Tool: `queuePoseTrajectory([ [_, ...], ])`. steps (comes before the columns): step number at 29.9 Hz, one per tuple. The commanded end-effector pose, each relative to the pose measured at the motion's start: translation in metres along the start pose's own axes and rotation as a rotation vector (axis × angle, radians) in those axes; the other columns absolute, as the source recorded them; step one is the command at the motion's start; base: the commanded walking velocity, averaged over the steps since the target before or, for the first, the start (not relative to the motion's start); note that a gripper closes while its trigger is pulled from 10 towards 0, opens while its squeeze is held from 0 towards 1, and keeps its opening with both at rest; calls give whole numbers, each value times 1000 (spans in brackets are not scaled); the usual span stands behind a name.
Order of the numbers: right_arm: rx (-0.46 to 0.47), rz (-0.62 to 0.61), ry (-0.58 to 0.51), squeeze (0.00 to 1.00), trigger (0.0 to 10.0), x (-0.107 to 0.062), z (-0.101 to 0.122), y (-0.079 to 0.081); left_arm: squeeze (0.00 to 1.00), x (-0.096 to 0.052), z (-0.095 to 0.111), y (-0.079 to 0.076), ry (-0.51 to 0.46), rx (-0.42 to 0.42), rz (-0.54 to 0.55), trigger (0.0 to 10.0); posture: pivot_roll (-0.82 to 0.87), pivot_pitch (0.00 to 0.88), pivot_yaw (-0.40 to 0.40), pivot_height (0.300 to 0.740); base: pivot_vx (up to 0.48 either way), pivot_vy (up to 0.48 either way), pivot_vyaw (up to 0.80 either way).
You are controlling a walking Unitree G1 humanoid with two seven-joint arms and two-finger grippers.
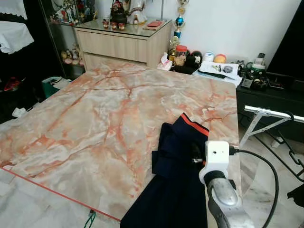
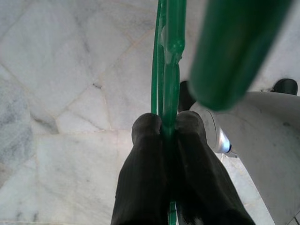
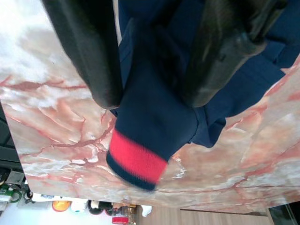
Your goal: Hang hanger
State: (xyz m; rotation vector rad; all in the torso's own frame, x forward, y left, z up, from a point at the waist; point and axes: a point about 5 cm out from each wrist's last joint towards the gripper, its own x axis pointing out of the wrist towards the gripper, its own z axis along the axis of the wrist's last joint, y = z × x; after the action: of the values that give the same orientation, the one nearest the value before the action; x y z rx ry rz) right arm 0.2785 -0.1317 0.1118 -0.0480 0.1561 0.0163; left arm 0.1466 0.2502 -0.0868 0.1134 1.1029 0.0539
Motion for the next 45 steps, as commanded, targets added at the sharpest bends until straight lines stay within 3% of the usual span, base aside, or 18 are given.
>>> queuePoseTrajectory([
  [1, -9, -4, -40, 1000, 10000, -4, 8, -1, 0, -1, -4, 2, 18, 32, 5, 10000, 94, 0, -25, 740, 0, 0, 0],
  [7, 8, -78, -108, 1000, 10000, -14, 14, -13, 0, -1, -4, 3, 14, 38, 6, 10000, 92, 0, -26, 740, 0, 0, 0],
  [8, 8, -86, -114, 467, 10000, -14, 14, -14, 0, -1, -4, 3, 13, 38, 7, 10000, 91, 0, -27, 740, 0, 0, 0],
  [9, 8, -93, -118, 467, 10000, -15, 15, -15, 0, -1, -3, 3, 13, 38, 7, 10000, 92, 0, -28, 740, 0, 0, 0],
  [10, 12, -105, -127, 0, 10000, -15, 16, -17, 0, -1, -3, 3, 13, 38, 7, 10000, 93, 0, -28, 740, 0, 0, 0],
  [18, 53, -158, -197, 0, 10000, -17, 26, -22, 0, -1, -3, 2, 13, 32, 10, 10000, 100, 0, -35, 740, 0, 0, 0],
  [45, 84, -178, -157, 0, 10000, -13, 20, -24, 0, 0, -1, 0, 16, 55, -6, 10000, 99, 0, -45, 740, 0, -13, -28],
])
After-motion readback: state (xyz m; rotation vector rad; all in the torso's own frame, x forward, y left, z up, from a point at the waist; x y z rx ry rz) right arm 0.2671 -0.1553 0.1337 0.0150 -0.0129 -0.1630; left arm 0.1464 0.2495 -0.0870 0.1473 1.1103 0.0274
